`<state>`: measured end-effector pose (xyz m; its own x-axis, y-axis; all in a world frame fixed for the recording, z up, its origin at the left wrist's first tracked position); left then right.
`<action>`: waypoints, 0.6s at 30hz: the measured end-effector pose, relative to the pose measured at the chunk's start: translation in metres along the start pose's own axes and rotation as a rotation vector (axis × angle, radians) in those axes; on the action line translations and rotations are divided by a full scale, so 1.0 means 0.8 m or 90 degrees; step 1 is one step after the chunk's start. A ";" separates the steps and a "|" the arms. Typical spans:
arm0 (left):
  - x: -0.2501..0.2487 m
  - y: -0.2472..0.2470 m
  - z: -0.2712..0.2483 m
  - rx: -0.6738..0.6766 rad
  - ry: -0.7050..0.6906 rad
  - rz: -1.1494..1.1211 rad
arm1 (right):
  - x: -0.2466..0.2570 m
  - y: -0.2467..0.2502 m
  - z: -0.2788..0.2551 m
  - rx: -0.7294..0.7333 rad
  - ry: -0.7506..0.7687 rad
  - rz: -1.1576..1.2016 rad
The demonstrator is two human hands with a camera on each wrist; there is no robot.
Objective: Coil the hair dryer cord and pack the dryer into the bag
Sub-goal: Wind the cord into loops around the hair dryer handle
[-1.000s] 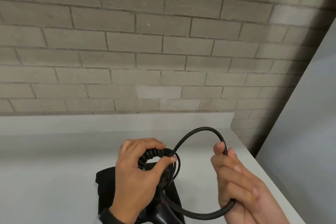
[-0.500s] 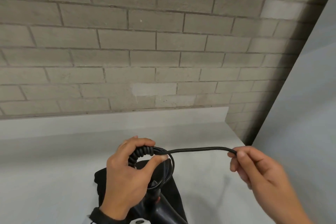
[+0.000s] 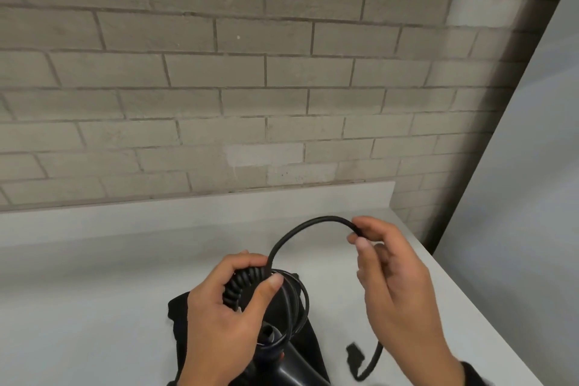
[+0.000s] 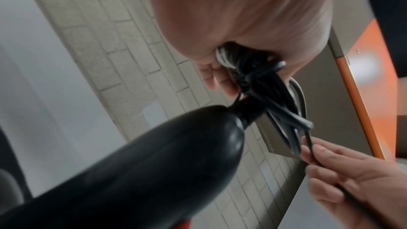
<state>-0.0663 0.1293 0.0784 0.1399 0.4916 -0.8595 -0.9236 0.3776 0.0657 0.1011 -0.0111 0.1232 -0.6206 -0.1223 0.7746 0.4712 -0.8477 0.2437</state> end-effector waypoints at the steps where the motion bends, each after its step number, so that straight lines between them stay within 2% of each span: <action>1: -0.001 0.001 -0.002 0.000 0.001 -0.014 | -0.002 -0.004 0.007 0.005 0.010 -0.004; 4: 0.000 0.003 -0.007 -0.014 -0.002 -0.065 | -0.016 -0.023 0.020 0.040 0.034 -0.063; 6: 0.001 0.005 -0.009 -0.035 -0.003 -0.093 | -0.031 -0.043 0.018 0.110 0.016 -0.100; 9: -0.001 0.001 -0.007 -0.052 -0.002 -0.099 | -0.047 -0.071 -0.006 0.245 -0.086 -0.069; 12: -0.005 -0.006 -0.005 -0.070 0.001 -0.097 | -0.044 -0.092 -0.038 0.343 -0.210 0.062; 16: -0.008 -0.018 -0.006 -0.072 0.007 -0.087 | -0.050 -0.100 -0.060 0.326 -0.366 0.305; 18: -0.007 -0.021 -0.005 -0.081 0.011 -0.089 | -0.054 -0.098 -0.063 0.316 -0.357 0.305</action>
<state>-0.0530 0.1171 0.0805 0.2654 0.4269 -0.8645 -0.9335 0.3382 -0.1195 0.0592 0.0343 0.0414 0.0493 -0.0250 0.9985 0.8998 -0.4327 -0.0552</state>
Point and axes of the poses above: each hand's wrist, its own z-axis towards the middle knuckle, its own y-axis out of the back of the hand, x = y × z, the point moved 7 cm from there along z, towards the middle knuckle, and after that the axes turned 1 degree about -x, right-handed, at the moved point
